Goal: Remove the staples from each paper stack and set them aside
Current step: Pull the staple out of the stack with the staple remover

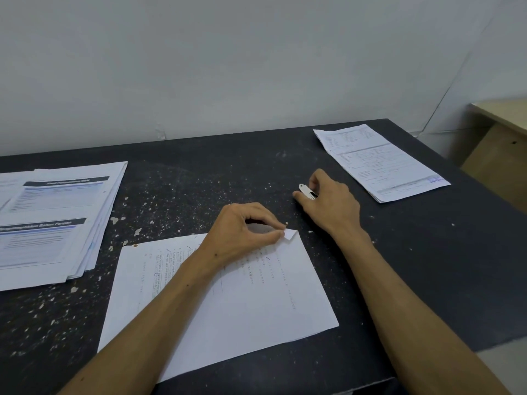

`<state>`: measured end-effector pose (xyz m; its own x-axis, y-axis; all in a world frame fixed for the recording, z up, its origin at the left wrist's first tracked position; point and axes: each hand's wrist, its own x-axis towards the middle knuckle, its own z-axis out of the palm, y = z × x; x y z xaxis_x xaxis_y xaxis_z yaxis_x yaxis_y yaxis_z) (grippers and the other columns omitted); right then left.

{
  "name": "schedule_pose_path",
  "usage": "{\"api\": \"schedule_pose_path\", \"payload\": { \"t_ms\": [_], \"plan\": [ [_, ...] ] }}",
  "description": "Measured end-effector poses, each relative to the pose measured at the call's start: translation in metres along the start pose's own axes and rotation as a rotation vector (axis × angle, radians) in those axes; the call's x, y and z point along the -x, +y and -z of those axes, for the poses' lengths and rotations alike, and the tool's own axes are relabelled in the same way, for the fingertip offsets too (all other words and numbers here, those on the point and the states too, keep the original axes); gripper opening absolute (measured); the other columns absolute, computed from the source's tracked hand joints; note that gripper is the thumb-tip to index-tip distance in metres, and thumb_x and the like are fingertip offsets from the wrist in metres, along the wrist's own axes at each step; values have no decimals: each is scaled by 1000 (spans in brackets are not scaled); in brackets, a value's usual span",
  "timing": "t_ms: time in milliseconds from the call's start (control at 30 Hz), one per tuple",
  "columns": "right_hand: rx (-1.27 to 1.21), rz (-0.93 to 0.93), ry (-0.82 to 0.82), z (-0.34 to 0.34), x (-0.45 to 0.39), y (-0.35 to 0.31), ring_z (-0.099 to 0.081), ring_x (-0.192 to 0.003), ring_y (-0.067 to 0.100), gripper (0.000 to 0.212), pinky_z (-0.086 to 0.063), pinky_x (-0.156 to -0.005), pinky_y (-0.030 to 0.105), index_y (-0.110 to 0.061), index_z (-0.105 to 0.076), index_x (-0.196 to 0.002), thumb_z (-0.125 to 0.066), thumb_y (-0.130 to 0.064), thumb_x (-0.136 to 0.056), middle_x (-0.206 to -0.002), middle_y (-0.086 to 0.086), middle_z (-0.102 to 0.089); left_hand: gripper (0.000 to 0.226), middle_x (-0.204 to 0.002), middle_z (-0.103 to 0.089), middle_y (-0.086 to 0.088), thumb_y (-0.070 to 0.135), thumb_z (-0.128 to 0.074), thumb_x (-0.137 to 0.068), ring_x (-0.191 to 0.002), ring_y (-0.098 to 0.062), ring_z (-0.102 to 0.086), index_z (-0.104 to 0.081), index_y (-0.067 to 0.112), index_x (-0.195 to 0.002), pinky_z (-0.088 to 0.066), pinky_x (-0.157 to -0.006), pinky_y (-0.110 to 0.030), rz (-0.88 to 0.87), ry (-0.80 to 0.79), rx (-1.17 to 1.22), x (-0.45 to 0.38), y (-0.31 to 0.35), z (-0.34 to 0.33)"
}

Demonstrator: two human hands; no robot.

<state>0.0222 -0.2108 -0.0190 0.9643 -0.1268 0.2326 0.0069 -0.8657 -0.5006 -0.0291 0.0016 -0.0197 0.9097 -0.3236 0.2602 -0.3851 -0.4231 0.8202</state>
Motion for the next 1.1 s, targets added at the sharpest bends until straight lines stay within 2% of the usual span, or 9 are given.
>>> {"api": "schedule_pose_path", "payload": {
  "t_ms": [100, 267, 433, 567, 667, 767, 833, 933, 1100],
  "plan": [
    [-46, -6, -6, 0, -1, 1, -60, -84, 20, 31, -49, -69, 37, -23, -53, -93, -70, -49, -90, -86, -8, -62, 11, -94, -77, 14, 18, -87, -82, -94, -5, -72, -84, 26, -89, -57, -93, -26, 13, -12, -18, 0, 0, 1],
    [-116, -40, -28, -2, -3, 4, -62, -83, 18, 30, -54, -82, 48, -21, -56, -92, -69, -48, -91, -82, -9, -61, 10, -95, -76, 15, 19, -86, -83, -96, -6, -72, -84, 27, -89, -57, -94, -28, 18, -20, -29, 0, 1, 1],
    [-283, -72, -15, 1, -4, 5, -63, -80, 14, 27, -55, -83, 46, -24, -59, -88, -66, -49, -94, -78, -6, -65, 11, -96, -76, 16, 19, -83, -86, -98, -5, -71, -83, 29, -93, -56, -96, -28, 13, -18, -32, 0, 0, 0],
    [-305, 119, 67, 12, -2, 8, -60, -78, 10, 12, -53, -76, 33, -25, -63, -90, -70, -33, -94, -81, -7, -65, 13, -98, -76, 17, 22, -80, -89, -100, -4, -70, -83, 31, -99, -56, -98, -32, 13, -26, -20, -2, -1, -1],
    [-383, 239, -122, 31, 5, 11, -57, -69, 2, 8, -46, -69, 19, -27, -69, -89, -73, -20, -92, -80, -8, -67, 14, -99, -75, 15, 25, -79, -91, -101, -6, -69, -83, 32, -102, -55, -98, -36, 12, -32, -18, -2, -1, -2],
    [-359, 313, -335, 43, 18, 10, -54, -65, 1, 14, -43, -66, 15, -29, -73, -83, -74, -16, -89, -77, -10, -69, 12, -98, -75, 15, 25, -78, -91, -100, -6, -69, -82, 31, -100, -55, -98, -36, 3, -28, -33, -2, -1, -1],
    [-307, 372, -316, 46, 25, 11, -56, -71, 3, 13, -42, -68, 15, -30, -73, -82, -75, -18, -86, -80, -12, -69, 10, -97, -75, 15, 24, -79, -91, -101, -5, -70, -81, 30, -98, -55, -97, -36, 0, -30, -41, -2, -1, 0],
    [-249, 458, -255, 50, 31, 11, -60, -86, 6, 9, -44, -72, 21, -31, -74, -84, -78, -22, -83, -83, -12, -69, 8, -96, -76, 16, 23, -79, -90, -100, -4, -70, -81, 28, -97, -56, -95, -31, -6, -27, -56, -3, -1, -2],
    [-265, 544, -336, 45, 43, 9, -61, -86, 10, 17, -52, -74, 26, -32, -76, -92, -88, -29, -81, -82, -14, -67, 7, -93, -76, 15, 20, -80, -89, -97, -5, -71, -80, 24, -96, -54, -88, -20, -27, -29, -48, -2, -1, -1]
  ]
}}
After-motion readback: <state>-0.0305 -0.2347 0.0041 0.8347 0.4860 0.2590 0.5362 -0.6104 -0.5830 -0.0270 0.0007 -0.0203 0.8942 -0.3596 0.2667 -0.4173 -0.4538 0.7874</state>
